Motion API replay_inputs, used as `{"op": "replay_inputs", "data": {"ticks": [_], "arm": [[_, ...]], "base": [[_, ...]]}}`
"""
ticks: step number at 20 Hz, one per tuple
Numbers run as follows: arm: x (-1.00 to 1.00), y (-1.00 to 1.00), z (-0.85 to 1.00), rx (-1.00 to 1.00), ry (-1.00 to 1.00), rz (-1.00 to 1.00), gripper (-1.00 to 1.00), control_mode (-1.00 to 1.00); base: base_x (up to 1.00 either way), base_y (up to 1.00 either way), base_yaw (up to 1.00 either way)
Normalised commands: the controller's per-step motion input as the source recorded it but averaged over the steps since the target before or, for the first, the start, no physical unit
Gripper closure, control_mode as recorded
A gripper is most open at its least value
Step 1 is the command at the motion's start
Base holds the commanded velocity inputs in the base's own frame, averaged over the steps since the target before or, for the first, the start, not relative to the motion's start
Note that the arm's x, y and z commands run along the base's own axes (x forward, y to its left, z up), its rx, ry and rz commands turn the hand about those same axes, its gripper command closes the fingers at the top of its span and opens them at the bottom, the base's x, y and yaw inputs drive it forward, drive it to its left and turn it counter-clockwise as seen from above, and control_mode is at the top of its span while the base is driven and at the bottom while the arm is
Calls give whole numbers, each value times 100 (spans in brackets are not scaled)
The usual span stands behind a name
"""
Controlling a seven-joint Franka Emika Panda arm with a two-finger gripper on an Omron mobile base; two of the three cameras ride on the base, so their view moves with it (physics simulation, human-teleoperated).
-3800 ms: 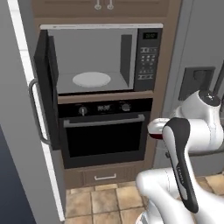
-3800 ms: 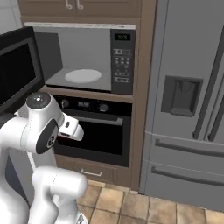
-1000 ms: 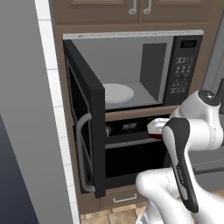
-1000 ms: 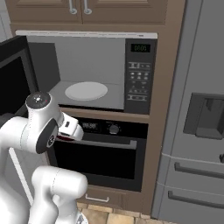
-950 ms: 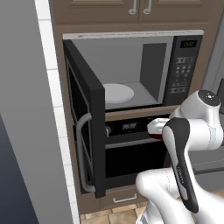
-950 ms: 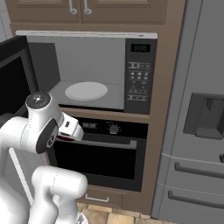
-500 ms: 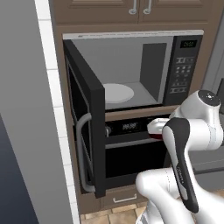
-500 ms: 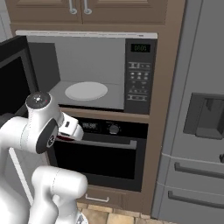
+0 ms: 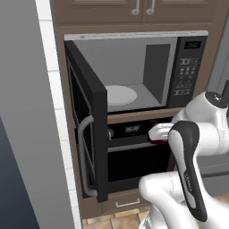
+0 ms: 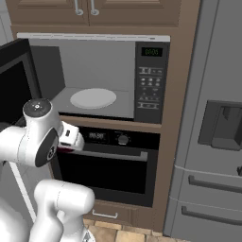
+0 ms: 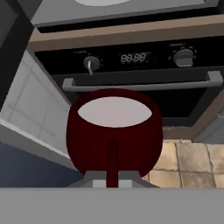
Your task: Pick the mug from the counter and place it inside the microwave. Then close the microwave.
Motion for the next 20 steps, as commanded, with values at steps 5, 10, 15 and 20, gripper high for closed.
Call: {"op": "replay_inputs", "data": {"ticks": [5,10,15,20], "arm": [[-1,67,31,0,-7,27,100,-100],[15,22,45,0,-5,15,100,-100],[42,0,25,0,0,3,100,-100],[46,0,15,0,0,-1,100,-100]], "base": [[0,0,0],[0,0,0],[0,0,0],[0,0,0]]}}
